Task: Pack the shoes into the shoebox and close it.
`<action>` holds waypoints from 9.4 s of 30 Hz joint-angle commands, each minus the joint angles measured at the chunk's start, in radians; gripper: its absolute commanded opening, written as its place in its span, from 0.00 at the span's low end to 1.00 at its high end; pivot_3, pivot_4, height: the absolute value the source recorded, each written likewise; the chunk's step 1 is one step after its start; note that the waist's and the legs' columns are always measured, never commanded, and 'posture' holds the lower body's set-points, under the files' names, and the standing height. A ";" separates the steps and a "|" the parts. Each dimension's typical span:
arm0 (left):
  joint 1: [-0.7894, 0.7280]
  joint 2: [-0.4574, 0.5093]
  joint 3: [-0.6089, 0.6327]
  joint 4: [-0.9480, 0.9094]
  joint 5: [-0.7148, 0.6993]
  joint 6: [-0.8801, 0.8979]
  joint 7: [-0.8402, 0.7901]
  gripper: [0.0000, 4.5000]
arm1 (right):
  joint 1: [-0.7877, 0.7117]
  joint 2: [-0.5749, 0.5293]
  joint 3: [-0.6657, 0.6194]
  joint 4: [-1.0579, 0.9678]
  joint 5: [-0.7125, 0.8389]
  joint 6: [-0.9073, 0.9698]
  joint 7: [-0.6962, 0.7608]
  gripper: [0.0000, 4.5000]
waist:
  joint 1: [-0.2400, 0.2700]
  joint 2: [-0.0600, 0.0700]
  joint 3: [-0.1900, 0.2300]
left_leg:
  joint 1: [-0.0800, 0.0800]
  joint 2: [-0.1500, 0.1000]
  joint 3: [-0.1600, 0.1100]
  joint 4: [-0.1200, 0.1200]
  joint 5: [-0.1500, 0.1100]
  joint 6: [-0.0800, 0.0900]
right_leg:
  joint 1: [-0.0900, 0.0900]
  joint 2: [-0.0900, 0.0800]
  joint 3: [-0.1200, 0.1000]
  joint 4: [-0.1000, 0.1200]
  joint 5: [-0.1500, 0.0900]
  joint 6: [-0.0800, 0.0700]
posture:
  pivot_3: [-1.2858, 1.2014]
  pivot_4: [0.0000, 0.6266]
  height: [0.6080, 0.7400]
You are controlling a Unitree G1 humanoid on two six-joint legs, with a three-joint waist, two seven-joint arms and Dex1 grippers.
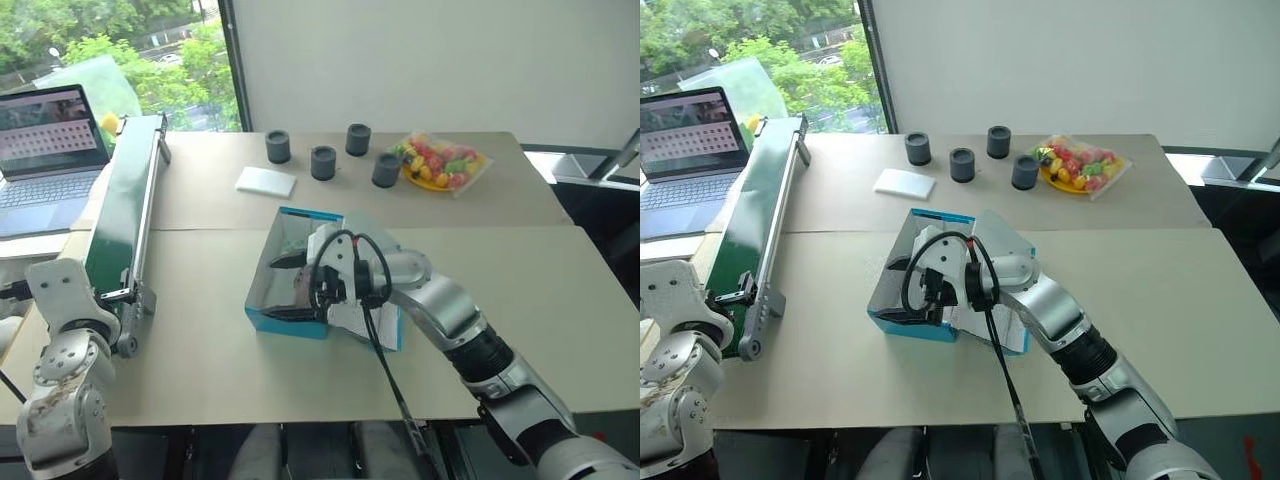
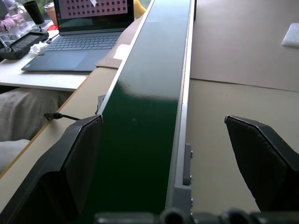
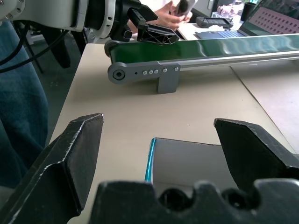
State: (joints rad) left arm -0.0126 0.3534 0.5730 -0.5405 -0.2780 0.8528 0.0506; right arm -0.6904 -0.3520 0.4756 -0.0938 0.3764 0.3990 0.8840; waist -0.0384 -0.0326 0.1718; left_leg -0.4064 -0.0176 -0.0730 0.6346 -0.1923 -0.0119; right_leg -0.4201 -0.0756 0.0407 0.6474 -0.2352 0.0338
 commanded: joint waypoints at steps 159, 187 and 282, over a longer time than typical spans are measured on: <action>-0.130 -0.223 -0.547 -0.085 -0.179 -0.173 -0.204 0.64 | -0.275 0.510 -0.831 0.373 0.589 0.671 -0.690 1.00 | -0.009 -0.002 -0.001 | -0.005 0.000 0.002 0.001 0.001 -0.001 | -0.003 0.001 0.000 0.001 0.001 0.000 | 0.52 0.24 0.89; -0.017 0.067 -0.515 -0.193 -0.119 -0.254 -0.404 0.99 | -0.331 0.414 -0.804 0.374 0.547 0.590 -0.842 0.08 | -0.011 -0.001 0.000 | -0.005 0.000 0.002 0.000 0.001 -0.001 | -0.004 0.001 0.001 0.000 0.001 0.000 | 0.52 0.24 0.89; -0.010 0.496 -0.285 0.133 -0.189 -0.462 -0.974 1.00 | 0.186 -0.349 -0.132 -0.379 0.374 0.823 -0.090 0.01 | -0.026 0.002 0.000 | 0.001 0.019 0.012 -0.005 -0.001 0.001 | -0.005 0.017 0.003 0.000 -0.004 -0.005 | 0.52 0.24 0.89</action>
State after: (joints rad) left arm -0.0066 0.8378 0.2876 -0.4021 -0.4714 0.4112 -0.9158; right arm -0.5213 -0.7009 0.2989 -0.4476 0.8238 1.2964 0.8259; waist -0.0643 -0.0306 0.1723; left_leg -0.4045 0.0014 -0.0613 0.6299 -0.1932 -0.0114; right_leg -0.4236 -0.0585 0.0435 0.6467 -0.2397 0.0292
